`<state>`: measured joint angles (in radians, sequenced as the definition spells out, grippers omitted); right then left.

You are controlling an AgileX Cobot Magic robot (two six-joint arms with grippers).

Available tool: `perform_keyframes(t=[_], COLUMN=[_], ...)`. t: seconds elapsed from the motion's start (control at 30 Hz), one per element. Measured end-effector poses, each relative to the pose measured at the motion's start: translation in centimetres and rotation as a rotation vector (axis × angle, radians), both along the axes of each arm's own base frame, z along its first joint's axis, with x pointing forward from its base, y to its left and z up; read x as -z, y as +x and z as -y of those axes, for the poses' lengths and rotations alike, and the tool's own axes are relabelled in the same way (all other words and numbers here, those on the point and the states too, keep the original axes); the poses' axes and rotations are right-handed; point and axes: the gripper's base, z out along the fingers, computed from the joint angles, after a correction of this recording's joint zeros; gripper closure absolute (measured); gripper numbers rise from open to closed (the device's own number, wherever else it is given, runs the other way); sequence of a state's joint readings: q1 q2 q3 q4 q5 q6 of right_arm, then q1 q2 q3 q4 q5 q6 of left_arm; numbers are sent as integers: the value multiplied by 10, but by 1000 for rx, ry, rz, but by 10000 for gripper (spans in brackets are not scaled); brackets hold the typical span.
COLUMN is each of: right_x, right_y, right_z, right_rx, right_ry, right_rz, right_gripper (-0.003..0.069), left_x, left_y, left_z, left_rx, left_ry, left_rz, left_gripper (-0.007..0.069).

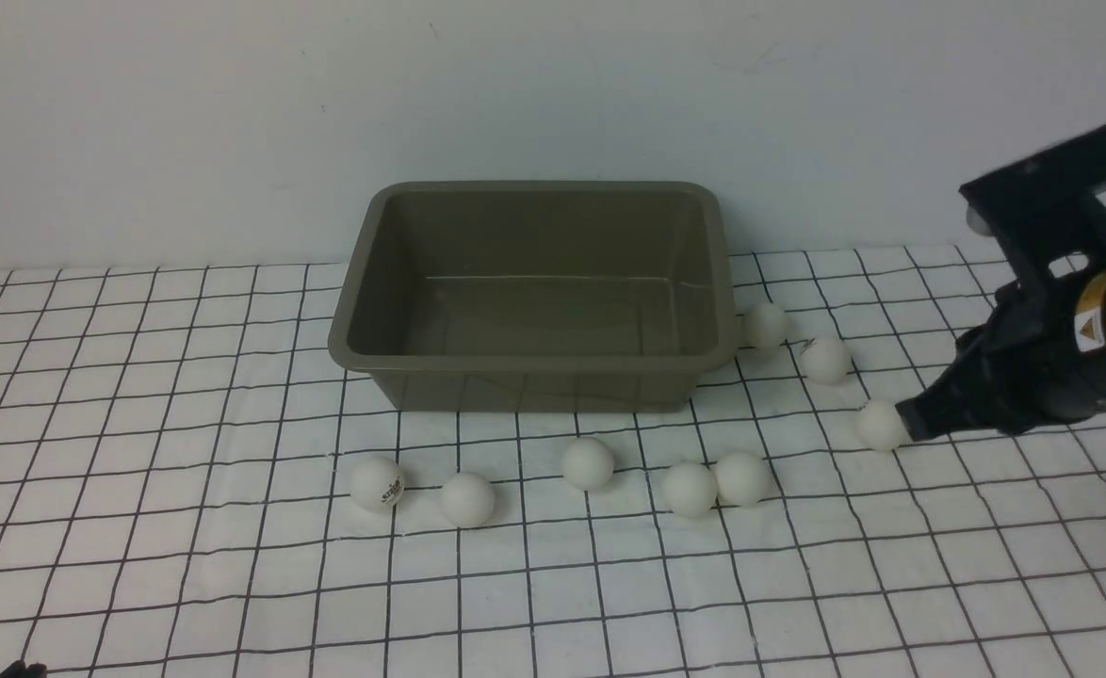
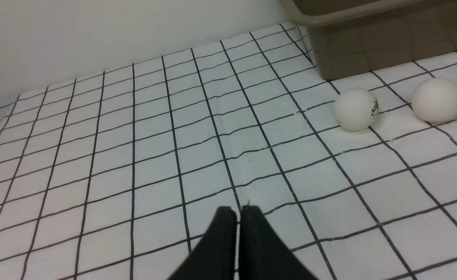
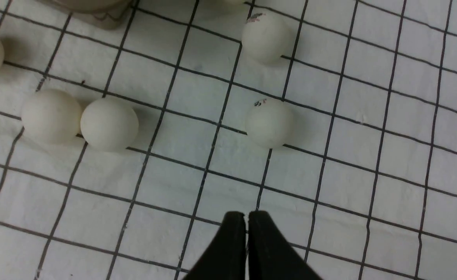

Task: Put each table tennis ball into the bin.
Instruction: Use the right arm to clamp the table tennis ball closest to it

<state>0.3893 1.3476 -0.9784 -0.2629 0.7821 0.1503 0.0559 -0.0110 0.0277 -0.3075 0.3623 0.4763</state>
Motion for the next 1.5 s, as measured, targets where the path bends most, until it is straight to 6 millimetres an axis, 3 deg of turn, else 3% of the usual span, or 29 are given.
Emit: perform_keyframes(t=[0.2, 0.4, 0.43, 0.47, 0.5, 0.63, 0.9, 1.03, 1.23, 1.5], right_x=[9, 25, 32, 32, 41, 48, 56, 72, 86, 97], right_y=[5, 13, 17, 17, 26, 44, 82, 103, 112, 118], right_z=[-3, -7, -8, -8, -10, -16, -26, -8, 18, 18], right_rx=[3, 0, -5, -5, -2, 11, 43, 114, 170, 133], right_ry=[4, -19, -32, -32, -57, -86, -118, -98, 8, 105], right_rz=[-35, -86, -101, -101, -123, -137, -182, -241, -313, -339], right_gripper=[538, 340, 279, 279, 190, 90, 59, 60, 67, 71], left_x=[0, 0, 0, 0, 0, 0, 0, 0, 0, 0], left_y=[0, 0, 0, 0, 0, 0, 0, 0, 0, 0], left_z=[0, 0, 0, 0, 0, 0, 0, 0, 0, 0], left_rx=[0, 0, 0, 0, 0, 0, 0, 0, 0, 0], left_ry=[0, 0, 0, 0, 0, 0, 0, 0, 0, 0], left_rz=[0, 0, 0, 0, 0, 0, 0, 0, 0, 0], left_gripper=[629, 629, 629, 629, 629, 629, 629, 629, 629, 629])
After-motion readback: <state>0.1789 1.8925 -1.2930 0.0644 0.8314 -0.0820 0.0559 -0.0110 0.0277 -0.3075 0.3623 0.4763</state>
